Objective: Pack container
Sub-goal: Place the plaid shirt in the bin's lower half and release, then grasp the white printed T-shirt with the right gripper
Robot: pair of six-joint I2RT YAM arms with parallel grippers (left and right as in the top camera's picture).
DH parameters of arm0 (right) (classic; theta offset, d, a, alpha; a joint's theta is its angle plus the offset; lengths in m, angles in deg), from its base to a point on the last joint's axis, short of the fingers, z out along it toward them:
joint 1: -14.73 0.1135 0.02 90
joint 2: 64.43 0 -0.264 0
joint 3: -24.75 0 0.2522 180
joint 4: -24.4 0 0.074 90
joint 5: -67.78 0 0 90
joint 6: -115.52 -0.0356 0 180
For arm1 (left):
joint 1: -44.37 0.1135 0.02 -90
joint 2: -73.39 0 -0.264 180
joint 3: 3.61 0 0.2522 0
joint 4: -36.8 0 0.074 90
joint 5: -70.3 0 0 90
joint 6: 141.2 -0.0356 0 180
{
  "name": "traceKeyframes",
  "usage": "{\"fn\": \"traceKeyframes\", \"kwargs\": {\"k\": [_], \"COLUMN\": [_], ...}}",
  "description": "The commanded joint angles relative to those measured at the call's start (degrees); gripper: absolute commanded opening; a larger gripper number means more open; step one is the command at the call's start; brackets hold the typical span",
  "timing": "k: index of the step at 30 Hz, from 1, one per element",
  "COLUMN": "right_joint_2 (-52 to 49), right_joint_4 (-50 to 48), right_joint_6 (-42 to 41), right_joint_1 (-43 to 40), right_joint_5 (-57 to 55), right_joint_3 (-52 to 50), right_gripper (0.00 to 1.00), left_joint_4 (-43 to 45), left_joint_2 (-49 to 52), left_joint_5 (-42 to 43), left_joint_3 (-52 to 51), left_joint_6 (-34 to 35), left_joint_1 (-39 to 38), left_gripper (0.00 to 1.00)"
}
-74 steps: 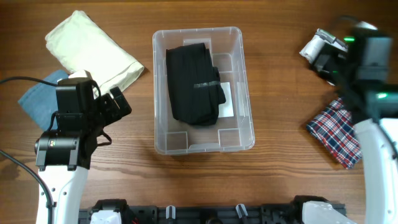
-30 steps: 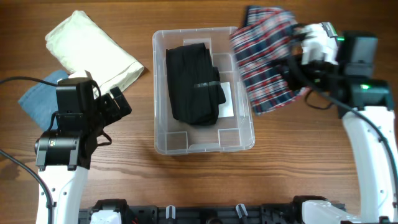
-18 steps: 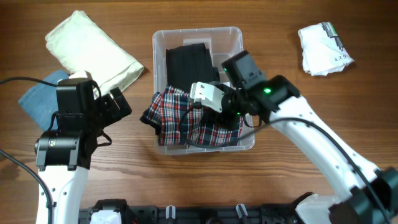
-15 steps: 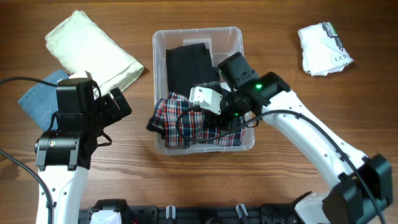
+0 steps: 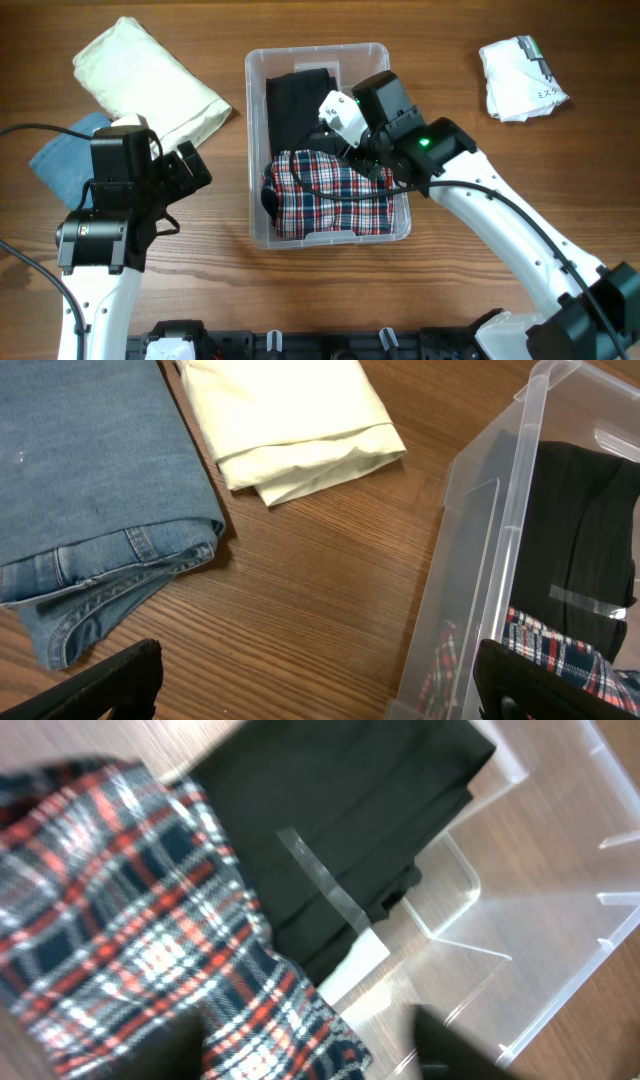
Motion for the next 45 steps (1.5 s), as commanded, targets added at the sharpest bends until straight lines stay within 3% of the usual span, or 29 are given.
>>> {"fn": "traceKeyframes", "kwargs": {"k": [1,9,12,15,16,17,18,19,23,26,29,35,41,42,43,44,45], "right_joint_2": [-0.87,-25.20,-24.28,-14.08,-8.61,-3.08,2.34,7.15,8.87,-0.92,-13.29,-29.86,-37.11,-38.07,-38.21,-38.18,-38.16], "right_joint_4": [1.16,0.52,0.31,1.46,-0.42,-3.74,-7.82,-11.32,-8.15,-3.23,-1.66,-11.28,-26.16,-28.85,-29.55,-30.12,-30.27], "right_joint_6": [-2.14,-4.68,-10.86,-15.04,-17.49,-20.09,-22.25,-25.03,-33.70,-39.21,-49.20,-56.54,-62.53,-63.06,-63.06,-62.86,-63.12], "right_joint_1": [0.33,2.47,2.49,2.47,2.16,1.18,-0.85,-4.85,-27.96,-43.17,-51.98,-56.13,-56.06,-56.06,-56.06,-56.08,-56.08], "right_joint_5": [9.11,5.70,-0.85,-8.63,-12.94,-16.61,-18.23,-18.18,-7.54,2.56,12.55,18.21,25.73,27.12,27.08,27.08,27.43], "right_joint_3": [0.59,0.52,1.38,5.33,6.73,7.56,7.72,7.72,7.63,7.30,7.30,7.30,7.26,7.26,7.26,7.26,7.28], "right_gripper": [0.04,0.04,0.05,0.06,0.11,0.36,0.80,0.89,0.94,0.99,1.00,1.00,1.00,0.92,0.63,0.11,0.04], "left_joint_4": [-0.02,-0.07,-0.28,-0.24,-0.26,-0.26,-0.28,-0.31,-0.31,-0.31,-0.31,-0.72,-0.70,-0.70,-0.68,-0.66,-0.66], "left_joint_2": [0.15,0.15,0.15,0.15,0.15,0.15,0.15,0.15,0.15,0.15,0.17,0.15,0.15,0.15,0.15,0.15,0.17], "left_joint_5": [-0.76,-0.74,-0.76,-0.76,-0.76,-0.76,-0.76,-0.76,-0.76,-0.76,-0.76,-0.74,-0.74,-0.74,-0.74,-0.74,-0.76], "left_joint_3": [1.01,1.01,1.01,1.01,1.01,1.01,1.01,1.01,1.01,1.01,1.01,1.01,1.01,1.01,1.01,1.01,1.01], "left_joint_6": [-0.70,-0.70,-0.70,-0.70,-0.70,-0.70,-0.70,-0.70,-0.68,-0.68,-0.70,-0.68,-0.68,-0.68,-0.70,-0.68,-0.68], "left_joint_1": [0.46,0.46,0.46,0.46,0.46,0.46,0.46,0.46,0.46,0.46,0.46,0.46,0.46,0.46,0.46,0.46,0.46], "left_gripper": [1.00,1.00,1.00,1.00,1.00,1.00,1.00,1.00,1.00,1.00,1.00,1.00,1.00,1.00,1.00,1.00,1.00]}}
